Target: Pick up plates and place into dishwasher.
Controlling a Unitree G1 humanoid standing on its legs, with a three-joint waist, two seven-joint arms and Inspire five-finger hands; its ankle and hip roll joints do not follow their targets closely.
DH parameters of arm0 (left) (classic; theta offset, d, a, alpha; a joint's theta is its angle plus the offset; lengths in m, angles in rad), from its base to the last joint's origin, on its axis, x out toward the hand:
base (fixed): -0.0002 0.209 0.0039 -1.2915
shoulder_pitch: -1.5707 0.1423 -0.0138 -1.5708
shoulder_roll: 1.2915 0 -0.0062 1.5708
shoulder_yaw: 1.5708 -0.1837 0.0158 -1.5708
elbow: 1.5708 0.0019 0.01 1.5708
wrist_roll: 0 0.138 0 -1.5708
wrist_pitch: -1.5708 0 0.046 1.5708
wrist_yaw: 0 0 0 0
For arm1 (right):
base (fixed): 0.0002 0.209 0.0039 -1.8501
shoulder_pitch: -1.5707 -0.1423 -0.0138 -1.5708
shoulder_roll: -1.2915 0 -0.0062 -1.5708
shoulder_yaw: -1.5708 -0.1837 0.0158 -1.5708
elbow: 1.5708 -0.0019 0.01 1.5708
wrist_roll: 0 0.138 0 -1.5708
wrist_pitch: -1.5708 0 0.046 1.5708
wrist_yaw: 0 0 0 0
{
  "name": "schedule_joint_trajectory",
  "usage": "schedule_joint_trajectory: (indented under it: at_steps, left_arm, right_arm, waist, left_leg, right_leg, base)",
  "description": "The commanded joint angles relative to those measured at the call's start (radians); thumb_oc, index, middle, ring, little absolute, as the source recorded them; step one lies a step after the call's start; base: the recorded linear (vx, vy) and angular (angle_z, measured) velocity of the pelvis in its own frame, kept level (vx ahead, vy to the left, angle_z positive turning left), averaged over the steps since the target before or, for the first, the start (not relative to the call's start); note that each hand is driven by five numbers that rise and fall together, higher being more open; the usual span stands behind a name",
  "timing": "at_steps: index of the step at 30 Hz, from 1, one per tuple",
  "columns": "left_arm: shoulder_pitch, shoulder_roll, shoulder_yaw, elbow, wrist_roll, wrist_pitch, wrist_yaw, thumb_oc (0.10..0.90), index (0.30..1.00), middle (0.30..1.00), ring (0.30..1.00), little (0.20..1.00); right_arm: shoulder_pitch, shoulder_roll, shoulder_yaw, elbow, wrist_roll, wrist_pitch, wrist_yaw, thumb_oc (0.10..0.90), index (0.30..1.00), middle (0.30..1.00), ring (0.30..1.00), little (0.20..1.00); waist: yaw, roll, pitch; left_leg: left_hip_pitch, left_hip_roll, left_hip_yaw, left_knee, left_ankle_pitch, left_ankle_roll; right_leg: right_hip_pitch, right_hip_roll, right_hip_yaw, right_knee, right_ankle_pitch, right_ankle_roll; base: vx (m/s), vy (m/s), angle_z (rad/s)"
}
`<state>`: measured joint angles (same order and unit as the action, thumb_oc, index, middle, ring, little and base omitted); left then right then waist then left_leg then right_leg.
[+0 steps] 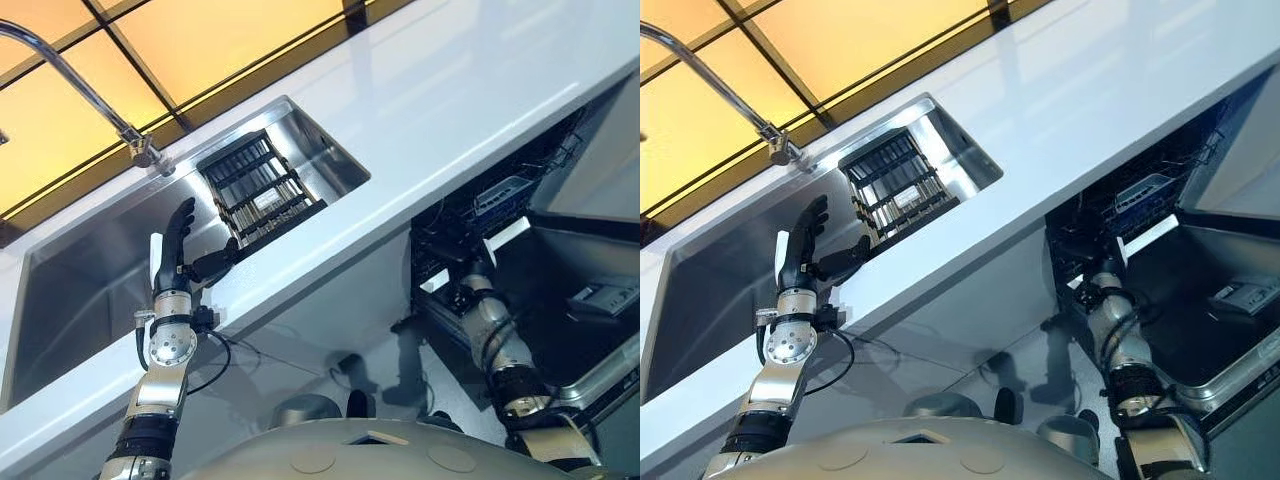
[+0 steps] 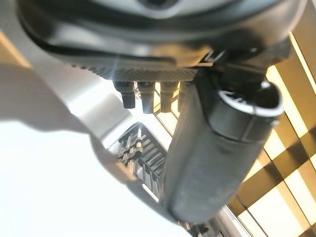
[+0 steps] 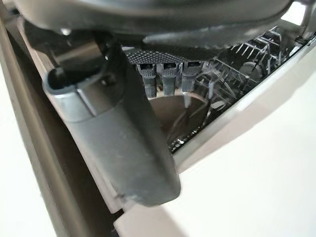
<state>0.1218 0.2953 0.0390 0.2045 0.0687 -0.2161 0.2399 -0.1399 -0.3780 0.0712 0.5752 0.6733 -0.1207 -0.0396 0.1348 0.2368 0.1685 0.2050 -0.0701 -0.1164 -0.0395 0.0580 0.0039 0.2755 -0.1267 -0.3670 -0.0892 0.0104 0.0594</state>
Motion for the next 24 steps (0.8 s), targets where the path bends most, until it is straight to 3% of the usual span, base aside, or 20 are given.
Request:
schedule_joint_trajectory:
  at_steps: [1,8,15,24]
  left_arm:
    - [0.014,0.196,0.005,-0.128,-0.034,-0.036,-0.039,0.800,0.900,0.900,0.900,0.900]
    - [0.019,0.248,0.040,-0.137,-0.060,-0.068,-0.103,0.800,0.900,0.900,0.900,0.900]
    - [-0.009,0.263,0.056,-0.137,-0.034,-0.096,-0.091,0.800,0.900,0.900,0.900,0.900]
    - [-0.015,0.250,0.124,-0.138,0.011,-0.106,-0.091,0.800,0.900,0.900,0.900,0.900]
  right_arm:
    - [-0.503,0.196,0.191,-0.025,0.044,-0.053,0.064,0.800,0.900,0.900,0.900,0.900]
    - [-0.513,0.155,0.118,-0.051,0.039,-0.089,0.000,0.800,0.900,0.900,0.900,0.900]
    - [-0.398,0.111,0.043,-0.166,-0.265,-0.106,-0.216,0.800,0.900,0.900,0.900,0.900]
    - [-0.165,0.024,-0.078,-0.378,-0.380,-0.025,-0.162,0.800,0.900,0.900,0.900,0.900]
  waist:
    - [0.152,-0.072,-0.086]
    - [0.158,-0.109,-0.071]
    - [0.122,-0.144,-0.050]
    - [0.043,-0.196,-0.049]
  left_leg:
    - [-0.031,-0.119,-0.017,0.067,-0.117,0.076]
    - [0.011,-0.115,-0.030,0.019,-0.115,0.088]
    - [0.024,-0.104,0.000,0.013,-0.124,0.096]
    - [0.056,-0.079,0.051,-0.024,-0.125,0.098]
  right_leg:
    - [-0.189,-0.094,0.009,0.265,-0.058,0.015]
    - [-0.199,-0.116,-0.009,0.297,0.020,0.051]
    - [-0.205,-0.096,0.002,0.282,0.042,0.068]
    - [-0.208,-0.046,0.057,0.258,0.051,0.089]
  base:
    - [0.09,0.027,0.14]
    - [0.03,-0.049,0.16]
    - [-0.06,-0.123,0.02]
    - [-0.06,-0.158,-0.11]
